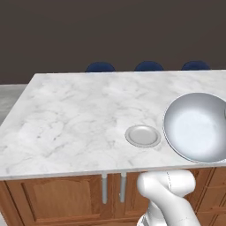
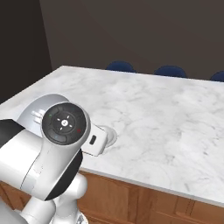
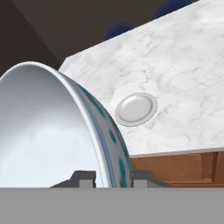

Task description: Move the bowls from the cabinet to the plates on the dining table.

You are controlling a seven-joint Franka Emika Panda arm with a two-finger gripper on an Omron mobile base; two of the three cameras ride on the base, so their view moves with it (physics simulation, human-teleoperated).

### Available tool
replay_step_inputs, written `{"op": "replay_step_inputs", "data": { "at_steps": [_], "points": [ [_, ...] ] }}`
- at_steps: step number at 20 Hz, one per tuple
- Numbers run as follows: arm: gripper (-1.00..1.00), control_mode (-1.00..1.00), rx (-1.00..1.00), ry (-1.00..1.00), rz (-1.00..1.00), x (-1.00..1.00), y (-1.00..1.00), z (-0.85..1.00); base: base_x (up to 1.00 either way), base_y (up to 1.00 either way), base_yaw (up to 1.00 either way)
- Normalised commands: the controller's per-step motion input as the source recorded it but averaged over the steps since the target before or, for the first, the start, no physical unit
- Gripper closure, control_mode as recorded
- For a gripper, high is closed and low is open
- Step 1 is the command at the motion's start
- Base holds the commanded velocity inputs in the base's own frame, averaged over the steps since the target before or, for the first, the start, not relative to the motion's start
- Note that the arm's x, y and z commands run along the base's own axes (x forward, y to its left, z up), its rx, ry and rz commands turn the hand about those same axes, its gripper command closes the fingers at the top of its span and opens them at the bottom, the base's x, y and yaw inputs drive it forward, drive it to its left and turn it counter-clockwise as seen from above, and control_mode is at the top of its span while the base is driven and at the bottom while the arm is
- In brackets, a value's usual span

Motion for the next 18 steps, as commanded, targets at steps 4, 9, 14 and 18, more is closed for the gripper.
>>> {"op": "replay_step_inputs", "data": {
  "at_steps": [4, 9, 14, 18],
  "points": [
    [1.00, 1.00, 0.00, 0.00, 0.00, 0.00, 0.00, 0.00, 0.45, 0.03, 0.00],
    [1.00, 1.00, 0.00, 0.00, 0.00, 0.00, 0.00, 0.00, 0.20, 0.00, 0.00],
    [1.00, -1.00, 0.00, 0.00, 0.00, 0.00, 0.00, 0.00, 0.00, 0.00, 0.00],
    [1.00, -1.00, 0.00, 0.00, 0.00, 0.13, 0.01, -0.04, 0.00, 0.00, 0.00]
  ]
}}
